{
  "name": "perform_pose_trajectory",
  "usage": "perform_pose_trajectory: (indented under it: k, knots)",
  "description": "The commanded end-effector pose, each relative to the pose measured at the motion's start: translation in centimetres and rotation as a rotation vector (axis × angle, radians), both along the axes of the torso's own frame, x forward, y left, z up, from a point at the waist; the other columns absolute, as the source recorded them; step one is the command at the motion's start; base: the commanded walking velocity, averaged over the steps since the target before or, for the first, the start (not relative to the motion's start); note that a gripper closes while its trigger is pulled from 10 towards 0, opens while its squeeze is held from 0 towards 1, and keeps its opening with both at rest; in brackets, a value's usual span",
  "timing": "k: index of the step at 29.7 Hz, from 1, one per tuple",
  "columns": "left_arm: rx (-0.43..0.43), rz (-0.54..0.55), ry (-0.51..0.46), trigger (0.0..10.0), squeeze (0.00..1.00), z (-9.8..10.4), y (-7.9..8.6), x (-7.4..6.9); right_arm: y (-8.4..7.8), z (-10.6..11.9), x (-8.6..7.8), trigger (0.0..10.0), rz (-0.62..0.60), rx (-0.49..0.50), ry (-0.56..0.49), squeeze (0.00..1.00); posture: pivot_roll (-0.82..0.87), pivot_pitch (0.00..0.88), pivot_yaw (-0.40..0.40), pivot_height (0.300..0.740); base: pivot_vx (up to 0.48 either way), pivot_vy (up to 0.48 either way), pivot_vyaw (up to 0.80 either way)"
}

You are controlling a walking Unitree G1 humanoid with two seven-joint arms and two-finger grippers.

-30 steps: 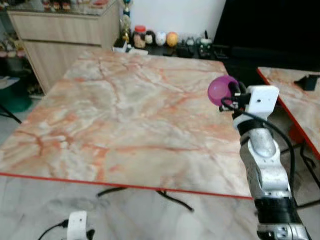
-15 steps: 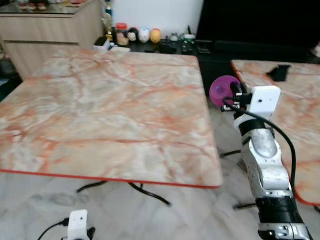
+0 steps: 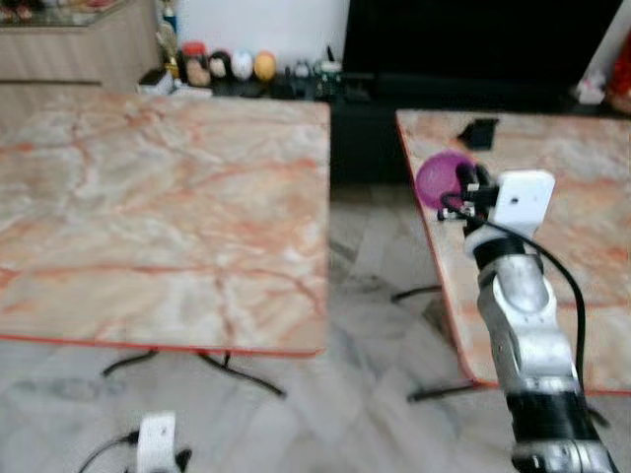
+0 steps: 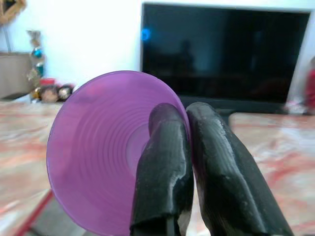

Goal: Setting the table

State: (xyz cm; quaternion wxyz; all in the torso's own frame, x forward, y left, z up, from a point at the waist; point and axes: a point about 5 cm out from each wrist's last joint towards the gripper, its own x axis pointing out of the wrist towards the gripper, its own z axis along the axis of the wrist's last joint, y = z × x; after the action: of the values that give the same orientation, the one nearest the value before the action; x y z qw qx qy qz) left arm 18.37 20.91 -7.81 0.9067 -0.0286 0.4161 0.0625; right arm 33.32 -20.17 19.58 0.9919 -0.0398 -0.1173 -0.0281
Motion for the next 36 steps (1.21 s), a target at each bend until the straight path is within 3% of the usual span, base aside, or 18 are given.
perform_pose_trajectory:
  k: [1, 14, 36]
  knots:
    - [0.023, 0.019, 0.002, 10.0, 0.0, 0.1, 1.01, -0.2, 0.61, 0.77, 0.14, 10.0, 0.02, -0.001, -0.027, 0.0, 0.02, 0.0, -0.031, 0.74, 0.0, -0.435, 0.0]
    - [0.022, 0.031, 0.004, 10.0, 0.0, 0.09, 1.15, -0.26, 0.71, 0.62, 0.05, 10.0, 0.022, 0.002, -0.017, 0.0, 0.02, 0.0, -0.033, 0.74, 0.057, -0.423, 0.0]
    - [-0.002, 0.045, 0.004, 10.0, 0.0, 0.05, 1.09, -0.3, 0.37, 0.36, -0.04, 10.0, 0.001, 0.018, 0.001, 0.0, 0.02, 0.0, -0.032, 0.74, 0.011, 0.0, 0.0]
